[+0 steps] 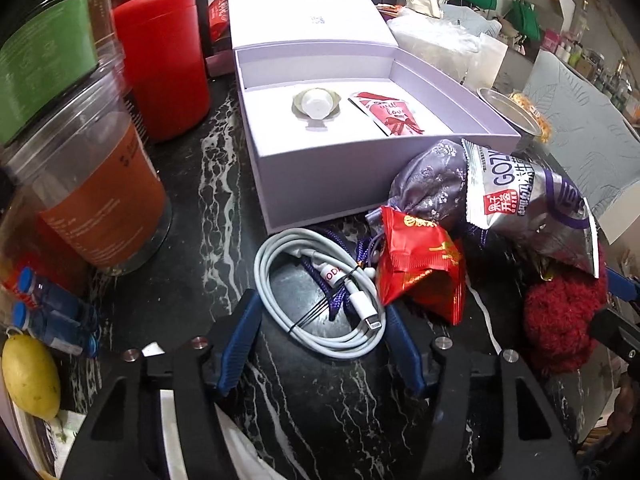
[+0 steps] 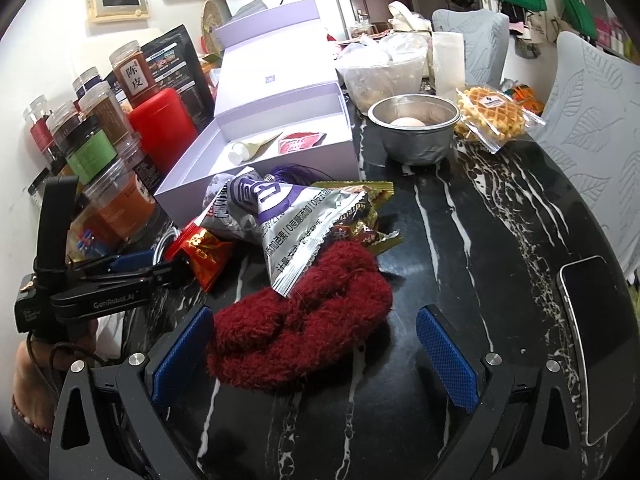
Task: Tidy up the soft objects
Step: 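Move the left gripper to the white cable while the right approaches the red knit item, then grasp the white charging cable with the left gripper while the right grasps the red knit item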
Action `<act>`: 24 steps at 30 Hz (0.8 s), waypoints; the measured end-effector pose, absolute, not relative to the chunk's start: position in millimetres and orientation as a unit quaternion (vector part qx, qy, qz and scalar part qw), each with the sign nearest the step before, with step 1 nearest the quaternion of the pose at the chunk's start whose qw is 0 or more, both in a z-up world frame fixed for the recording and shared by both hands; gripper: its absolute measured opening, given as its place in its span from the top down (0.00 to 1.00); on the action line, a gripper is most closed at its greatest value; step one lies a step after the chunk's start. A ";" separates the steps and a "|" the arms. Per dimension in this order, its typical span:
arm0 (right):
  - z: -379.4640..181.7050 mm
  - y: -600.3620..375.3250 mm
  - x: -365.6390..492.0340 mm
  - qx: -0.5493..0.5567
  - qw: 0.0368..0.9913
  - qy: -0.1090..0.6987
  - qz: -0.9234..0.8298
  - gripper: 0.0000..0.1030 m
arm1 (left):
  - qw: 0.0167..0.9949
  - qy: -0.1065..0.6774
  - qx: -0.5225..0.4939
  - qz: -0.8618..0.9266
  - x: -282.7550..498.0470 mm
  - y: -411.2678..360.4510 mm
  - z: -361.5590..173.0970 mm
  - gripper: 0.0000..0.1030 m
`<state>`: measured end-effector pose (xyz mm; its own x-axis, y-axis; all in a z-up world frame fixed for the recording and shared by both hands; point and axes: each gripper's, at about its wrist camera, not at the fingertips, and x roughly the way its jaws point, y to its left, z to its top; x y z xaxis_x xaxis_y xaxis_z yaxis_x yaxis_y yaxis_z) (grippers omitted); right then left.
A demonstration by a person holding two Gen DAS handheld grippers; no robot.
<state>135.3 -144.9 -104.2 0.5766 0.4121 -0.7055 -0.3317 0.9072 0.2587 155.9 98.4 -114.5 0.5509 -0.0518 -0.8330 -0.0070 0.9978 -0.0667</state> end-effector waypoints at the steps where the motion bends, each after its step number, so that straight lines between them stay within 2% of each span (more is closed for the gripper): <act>1: -103.3 -145.5 134.8 0.050 0.887 0.408 0.210 0.00 | 0.880 0.474 -0.035 -0.012 152.7 99.1 -113.6 0.41; 17: -103.4 -138.3 131.0 0.043 0.886 0.405 0.223 0.00 | 0.883 0.467 -0.056 -0.007 98.1 101.8 -98.7 0.46; 24: -113.1 -128.8 135.0 0.031 0.881 0.416 0.221 0.00 | 0.875 0.481 -0.055 -0.019 95.6 99.0 -108.2 0.46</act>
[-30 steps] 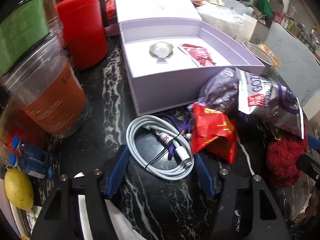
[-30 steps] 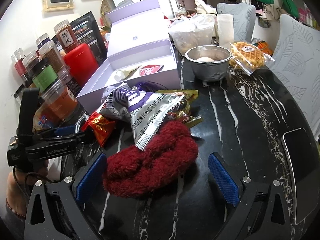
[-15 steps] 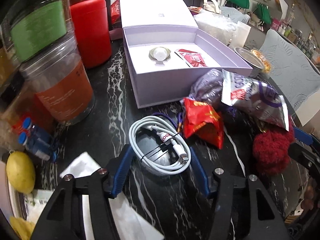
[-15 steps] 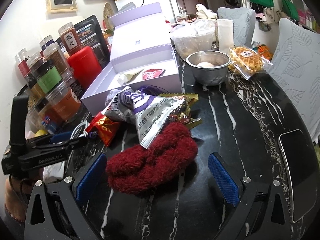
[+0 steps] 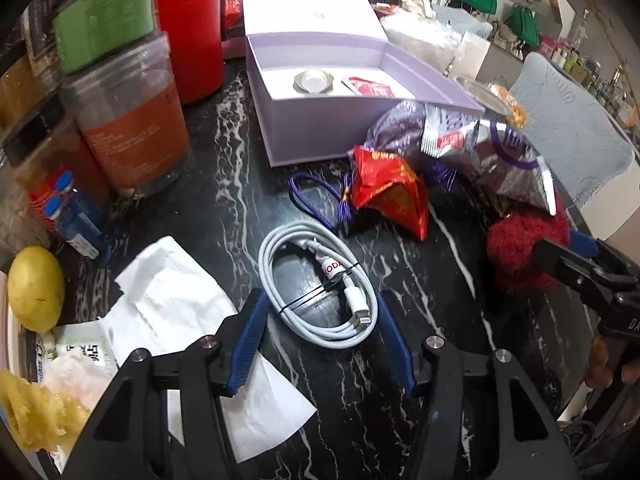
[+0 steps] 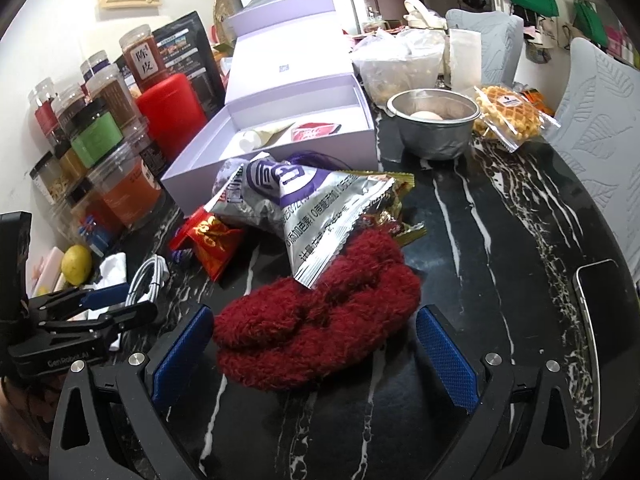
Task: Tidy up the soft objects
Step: 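Grasp the white charging cable with the left gripper while the right grasps the red knit item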
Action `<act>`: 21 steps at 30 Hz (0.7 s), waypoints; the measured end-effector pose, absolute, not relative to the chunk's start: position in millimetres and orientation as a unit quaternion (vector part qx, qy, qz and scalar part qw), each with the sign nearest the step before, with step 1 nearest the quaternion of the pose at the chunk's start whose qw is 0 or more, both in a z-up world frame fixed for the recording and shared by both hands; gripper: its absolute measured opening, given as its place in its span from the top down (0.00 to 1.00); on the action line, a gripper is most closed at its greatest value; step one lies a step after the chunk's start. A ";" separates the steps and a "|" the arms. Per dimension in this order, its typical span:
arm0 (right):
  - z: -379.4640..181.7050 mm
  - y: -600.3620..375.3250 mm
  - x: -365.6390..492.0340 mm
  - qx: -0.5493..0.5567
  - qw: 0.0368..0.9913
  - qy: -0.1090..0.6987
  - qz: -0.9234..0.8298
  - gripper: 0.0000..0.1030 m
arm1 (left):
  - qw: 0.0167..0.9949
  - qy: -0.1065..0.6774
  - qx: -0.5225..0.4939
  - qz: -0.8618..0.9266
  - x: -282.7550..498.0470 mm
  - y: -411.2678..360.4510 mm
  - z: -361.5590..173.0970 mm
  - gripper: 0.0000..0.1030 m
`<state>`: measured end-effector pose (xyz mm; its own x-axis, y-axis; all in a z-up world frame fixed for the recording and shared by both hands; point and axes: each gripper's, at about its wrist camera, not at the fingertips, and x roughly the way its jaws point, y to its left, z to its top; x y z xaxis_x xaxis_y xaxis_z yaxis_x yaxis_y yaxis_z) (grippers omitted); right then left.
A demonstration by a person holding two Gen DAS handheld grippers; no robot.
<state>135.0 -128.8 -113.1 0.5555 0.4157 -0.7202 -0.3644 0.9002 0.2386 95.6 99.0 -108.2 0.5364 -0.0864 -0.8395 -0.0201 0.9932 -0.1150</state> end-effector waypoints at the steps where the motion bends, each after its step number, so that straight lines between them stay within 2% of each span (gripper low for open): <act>1: -113.4 -128.1 135.5 0.030 0.881 0.417 0.221 0.00 | 0.873 0.485 -0.054 -0.017 97.2 98.3 -110.5 0.46; 6: -114.5 -128.0 134.5 0.029 0.881 0.418 0.218 0.00 | 0.871 0.490 -0.017 0.012 105.8 93.2 -112.3 0.44; 13: -116.1 -131.7 135.3 0.040 0.880 0.422 0.216 0.00 | 0.872 0.487 -0.035 0.036 120.0 96.6 -112.0 0.44; 16: -116.2 -132.7 135.3 0.045 0.879 0.422 0.217 0.00 | 0.880 0.471 -0.056 0.027 115.3 97.7 -111.5 0.50; 21: -119.5 -130.0 137.6 0.054 0.873 0.428 0.227 0.00 | 0.886 0.460 -0.060 0.005 108.1 95.4 -110.1 0.51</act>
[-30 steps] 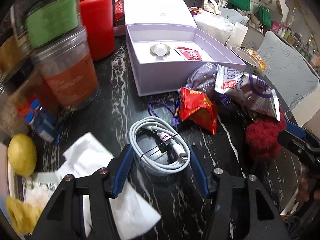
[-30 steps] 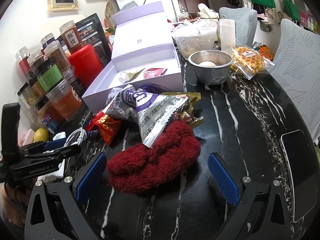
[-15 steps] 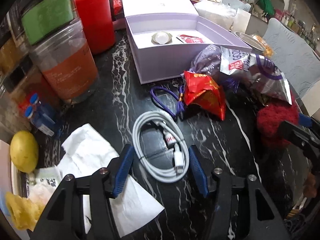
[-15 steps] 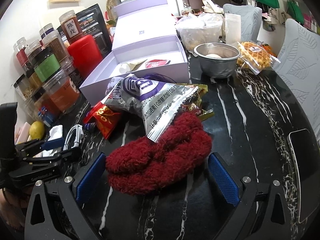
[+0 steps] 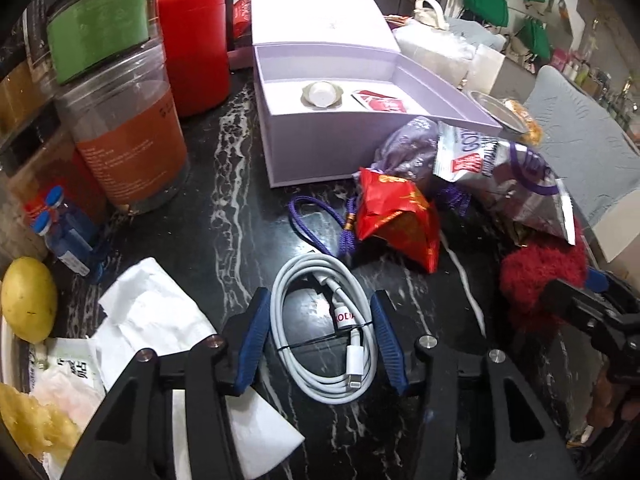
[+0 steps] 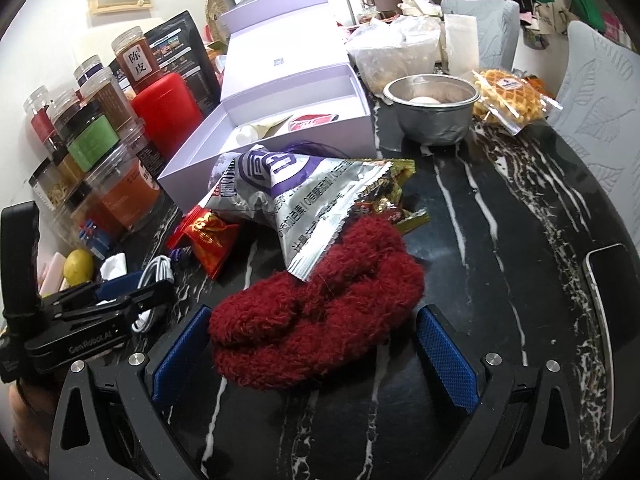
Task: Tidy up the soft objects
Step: 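Grasp the white charging cable with the left gripper while the right grasps the red knit item, then lift the cable and red knit item and carry both over the gift box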
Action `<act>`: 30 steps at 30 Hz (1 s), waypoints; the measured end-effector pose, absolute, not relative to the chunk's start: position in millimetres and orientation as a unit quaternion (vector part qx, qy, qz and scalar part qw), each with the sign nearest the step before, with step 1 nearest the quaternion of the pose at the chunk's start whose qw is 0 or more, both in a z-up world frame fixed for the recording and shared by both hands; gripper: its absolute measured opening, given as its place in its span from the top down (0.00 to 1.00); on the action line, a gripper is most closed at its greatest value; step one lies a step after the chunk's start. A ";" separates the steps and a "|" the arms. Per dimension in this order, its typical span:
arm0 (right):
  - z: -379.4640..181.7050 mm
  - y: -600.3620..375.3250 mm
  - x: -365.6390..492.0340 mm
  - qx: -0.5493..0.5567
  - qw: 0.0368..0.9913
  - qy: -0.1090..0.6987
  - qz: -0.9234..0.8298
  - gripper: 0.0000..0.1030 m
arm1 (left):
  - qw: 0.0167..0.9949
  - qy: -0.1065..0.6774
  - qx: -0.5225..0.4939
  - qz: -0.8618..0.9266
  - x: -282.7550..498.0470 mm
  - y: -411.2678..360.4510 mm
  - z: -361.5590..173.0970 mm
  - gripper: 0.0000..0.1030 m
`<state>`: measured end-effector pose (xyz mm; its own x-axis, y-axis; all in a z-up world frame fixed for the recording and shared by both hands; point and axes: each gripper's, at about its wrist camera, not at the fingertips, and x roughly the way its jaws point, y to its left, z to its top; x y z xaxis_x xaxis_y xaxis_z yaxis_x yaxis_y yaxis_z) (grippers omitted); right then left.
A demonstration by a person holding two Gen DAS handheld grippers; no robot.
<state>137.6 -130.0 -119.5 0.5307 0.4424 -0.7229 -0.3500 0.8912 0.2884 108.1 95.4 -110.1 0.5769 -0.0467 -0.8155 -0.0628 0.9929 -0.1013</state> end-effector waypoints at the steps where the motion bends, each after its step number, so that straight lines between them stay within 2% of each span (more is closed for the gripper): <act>1: -120.1 -128.9 137.9 0.055 0.872 0.428 0.229 0.00 | 0.885 0.461 -0.065 -0.002 107.1 96.3 -109.3 0.51; 5: -124.4 -125.6 140.0 0.072 0.862 0.437 0.245 0.01 | 0.887 0.457 -0.066 -0.007 101.6 96.2 -102.4 0.51; 7: -126.9 -124.8 141.2 0.080 0.855 0.447 0.250 0.17 | 0.889 0.453 -0.059 -0.003 99.0 94.8 -99.5 0.51; 13: -128.0 -132.9 139.2 0.105 0.847 0.457 0.251 0.49 | 0.894 0.444 -0.061 -0.007 94.0 94.4 -92.2 0.51; 17: -123.3 -137.6 131.4 0.111 0.849 0.451 0.251 0.59 | 0.896 0.440 -0.060 -0.015 91.2 90.2 -90.4 0.51; 20: -118.0 -140.5 123.5 0.110 0.852 0.443 0.254 0.71 | 0.898 0.436 -0.058 -0.021 88.7 85.8 -88.4 0.51; 24: -111.1 -144.8 112.9 0.107 0.858 0.434 0.254 0.76 | 0.901 0.431 -0.052 -0.022 84.1 81.4 -85.4 0.51; 30: -104.6 -151.8 99.5 0.110 0.862 0.426 0.252 0.77 | 0.904 0.423 -0.047 -0.031 77.6 75.2 -80.4 0.51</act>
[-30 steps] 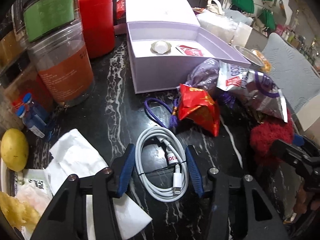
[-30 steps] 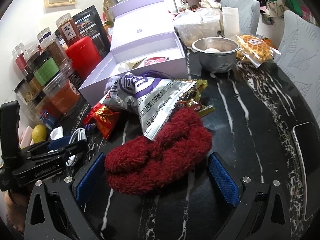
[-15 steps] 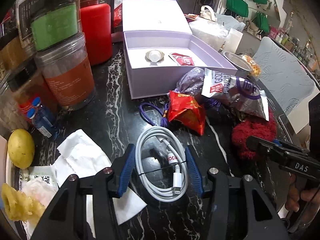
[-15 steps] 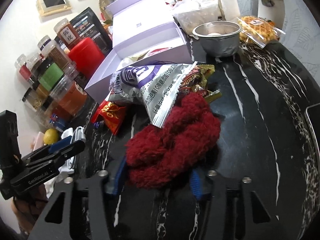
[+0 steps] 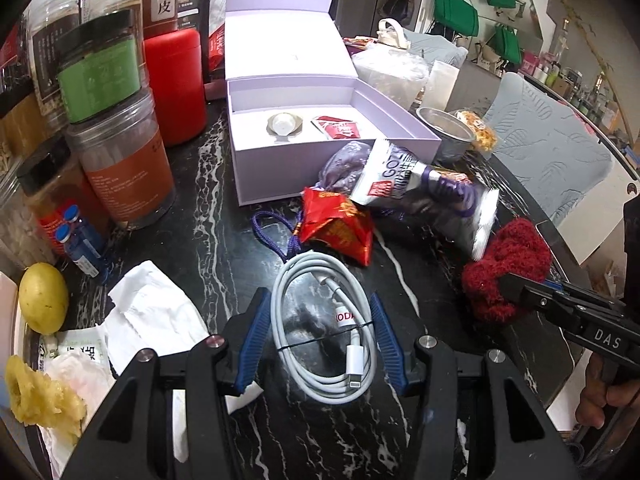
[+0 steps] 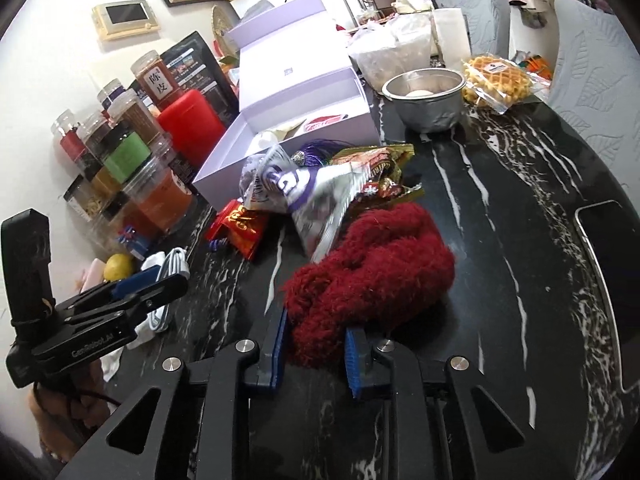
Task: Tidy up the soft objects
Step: 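Lift the cable and red knit item and carry both over the gift box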
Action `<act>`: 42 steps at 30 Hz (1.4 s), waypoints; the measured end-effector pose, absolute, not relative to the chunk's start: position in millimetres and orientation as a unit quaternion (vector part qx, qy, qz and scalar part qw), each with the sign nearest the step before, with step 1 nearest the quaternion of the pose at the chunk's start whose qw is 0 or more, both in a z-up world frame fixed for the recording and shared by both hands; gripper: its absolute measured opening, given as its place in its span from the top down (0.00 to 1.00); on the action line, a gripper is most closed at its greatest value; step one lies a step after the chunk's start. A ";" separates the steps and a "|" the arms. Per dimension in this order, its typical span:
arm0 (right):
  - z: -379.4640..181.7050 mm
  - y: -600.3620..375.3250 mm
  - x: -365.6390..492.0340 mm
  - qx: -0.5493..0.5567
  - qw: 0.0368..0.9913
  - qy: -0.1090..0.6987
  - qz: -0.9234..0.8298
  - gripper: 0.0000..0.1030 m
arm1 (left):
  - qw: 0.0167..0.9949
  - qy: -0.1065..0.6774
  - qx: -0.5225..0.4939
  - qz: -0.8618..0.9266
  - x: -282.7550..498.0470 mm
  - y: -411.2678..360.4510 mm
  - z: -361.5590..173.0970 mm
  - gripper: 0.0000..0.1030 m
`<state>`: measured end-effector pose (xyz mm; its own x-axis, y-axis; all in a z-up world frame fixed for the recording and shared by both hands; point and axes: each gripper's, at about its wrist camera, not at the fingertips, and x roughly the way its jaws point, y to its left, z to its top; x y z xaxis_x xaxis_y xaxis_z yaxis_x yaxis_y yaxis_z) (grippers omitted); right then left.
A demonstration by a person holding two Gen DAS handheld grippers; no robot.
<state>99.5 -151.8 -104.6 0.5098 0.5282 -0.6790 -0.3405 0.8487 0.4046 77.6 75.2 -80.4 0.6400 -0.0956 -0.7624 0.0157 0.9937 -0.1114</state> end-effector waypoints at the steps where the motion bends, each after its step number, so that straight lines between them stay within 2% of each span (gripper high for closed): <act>1: -103.3 -153.9 96.9 0.111 0.863 0.425 0.251 0.77 | 0.905 0.422 -0.046 -0.032 76.3 74.3 -79.4 0.51; 26: -47.8 -161.2 49.3 0.099 0.887 0.351 0.282 0.77 | 0.936 0.348 -0.024 -0.052 39.6 50.3 -19.2 0.51; 42: 3.0 -149.6 62.5 0.076 0.893 0.299 0.329 0.77 | 0.955 0.285 -0.017 -0.073 53.7 48.9 31.6 0.51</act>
<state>62.5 -149.6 3.0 0.6056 0.6319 -0.4836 -0.5416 0.7726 0.3313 53.7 48.9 31.6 0.8265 -0.1485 -0.5430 0.1291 0.9889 -0.0740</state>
